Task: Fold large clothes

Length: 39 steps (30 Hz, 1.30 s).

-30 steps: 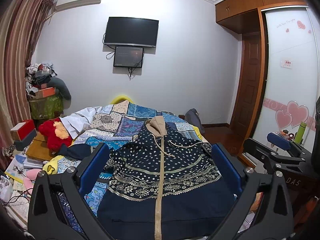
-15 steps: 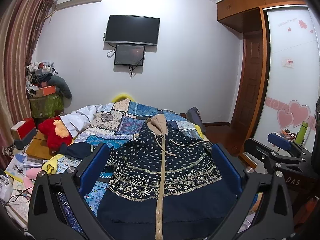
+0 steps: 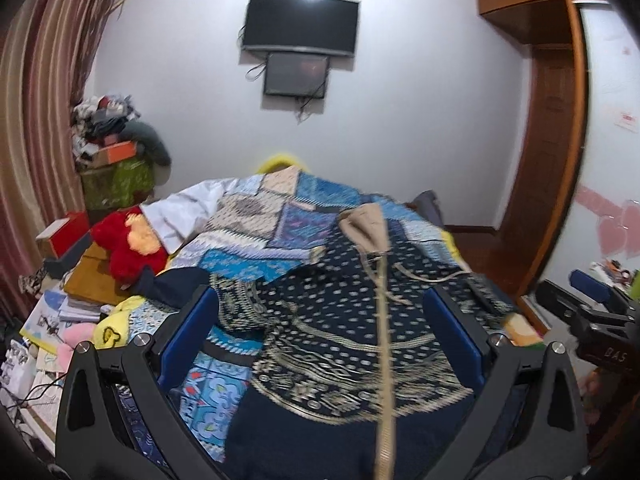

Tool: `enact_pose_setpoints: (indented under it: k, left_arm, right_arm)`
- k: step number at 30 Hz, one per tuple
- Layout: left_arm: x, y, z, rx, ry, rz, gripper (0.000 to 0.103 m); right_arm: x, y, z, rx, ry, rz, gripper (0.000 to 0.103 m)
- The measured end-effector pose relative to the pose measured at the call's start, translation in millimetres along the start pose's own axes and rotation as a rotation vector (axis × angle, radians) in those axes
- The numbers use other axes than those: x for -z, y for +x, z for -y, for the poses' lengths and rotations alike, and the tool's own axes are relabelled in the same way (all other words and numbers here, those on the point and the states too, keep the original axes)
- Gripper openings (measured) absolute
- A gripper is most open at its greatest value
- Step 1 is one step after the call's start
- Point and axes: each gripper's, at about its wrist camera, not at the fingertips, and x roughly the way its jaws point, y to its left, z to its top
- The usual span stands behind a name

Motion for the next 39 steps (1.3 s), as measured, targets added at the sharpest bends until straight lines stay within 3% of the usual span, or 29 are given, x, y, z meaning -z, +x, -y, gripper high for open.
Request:
enact_pose_setpoints:
  k: [9, 12, 19, 25, 32, 38, 39]
  left_arm:
    - [7, 112, -86, -0.17, -0.11, -0.158, 0.103]
    - [20, 149, -115, -0.239, -0.116, -0.236, 0.103]
    - [65, 203, -174, -0.326, -0.134, -0.39, 0.103]
    - [86, 248, -210, -0.217, -0.29, -0.49, 0.103]
    - [78, 284, -231, -0.192, -0.407, -0.472, 0.102]
    - [61, 311, -248, -0.325, -0.386, -0.444, 0.07]
    - [58, 315, -251, -0.355, -0.377, -0.434, 0.058]
  right_arm:
    - [-15, 111, -4, -0.049, -0.046, -0.136, 0.103]
    - [-15, 154, -12, -0.08, -0.081, -0.203, 0.103]
    - [2, 251, -41, -0.141, -0.194, -0.395, 0.103]
    - [27, 324, -62, -0.211, -0.23, -0.555, 0.103]
    - [54, 389, -79, -0.233, -0.203, -0.7, 0.103]
    - [57, 408, -99, -0.234, -0.302, -0.675, 0.103]
    - [56, 410, -102, -0.236, -0.311, -0.672, 0.103]
